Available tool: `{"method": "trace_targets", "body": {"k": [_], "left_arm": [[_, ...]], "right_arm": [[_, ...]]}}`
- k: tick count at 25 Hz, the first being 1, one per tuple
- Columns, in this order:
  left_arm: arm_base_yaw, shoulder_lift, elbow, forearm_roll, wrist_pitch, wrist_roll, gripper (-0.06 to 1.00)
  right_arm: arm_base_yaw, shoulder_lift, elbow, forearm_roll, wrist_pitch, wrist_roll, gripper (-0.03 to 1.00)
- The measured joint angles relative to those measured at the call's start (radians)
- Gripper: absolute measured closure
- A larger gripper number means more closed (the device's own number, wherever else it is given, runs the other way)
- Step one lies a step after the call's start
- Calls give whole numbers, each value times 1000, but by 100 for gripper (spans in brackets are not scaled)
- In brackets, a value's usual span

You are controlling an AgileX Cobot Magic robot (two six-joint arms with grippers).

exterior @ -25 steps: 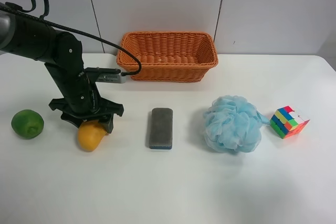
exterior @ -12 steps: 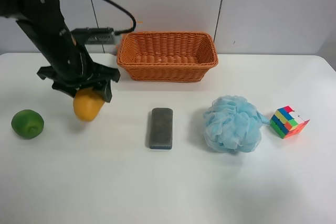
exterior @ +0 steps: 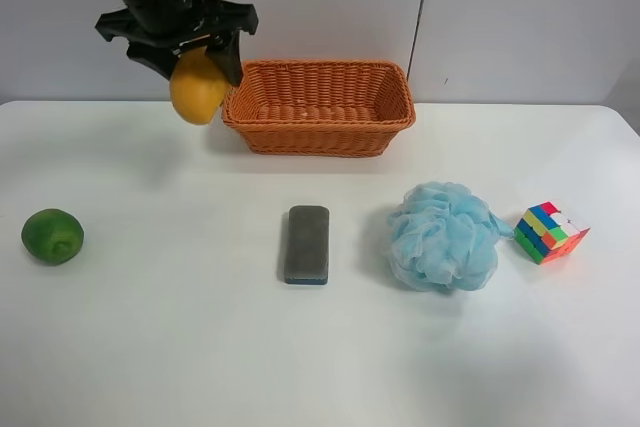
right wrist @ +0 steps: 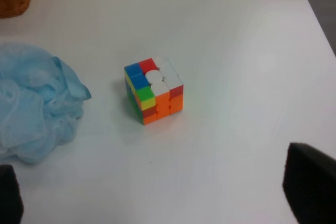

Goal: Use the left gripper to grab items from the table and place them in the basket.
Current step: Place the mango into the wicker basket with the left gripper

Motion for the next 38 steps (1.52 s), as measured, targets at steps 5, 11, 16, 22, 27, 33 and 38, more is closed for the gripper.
{"method": "trace_targets", "body": {"k": [5, 11, 16, 22, 27, 33, 38], "left_arm": [[0, 161, -260, 0, 14, 21, 31], [0, 361, -510, -15, -6, 52, 31], [0, 480, -558, -27, -105, 58, 31], [0, 569, -561, -35, -197, 60, 31], [0, 604, -564, -46, -234, 60, 31], [0, 608, -564, -53, -246, 60, 2], [0, 604, -564, -72, -240, 60, -4]], "right_arm": [[0, 0, 0, 0, 0, 0, -3], [0, 0, 0, 0, 0, 0, -3], [0, 0, 0, 0, 0, 0, -3], [0, 0, 0, 0, 0, 0, -3], [0, 0, 0, 0, 0, 0, -3], [0, 0, 0, 0, 0, 0, -3], [0, 0, 0, 0, 0, 0, -3]]}}
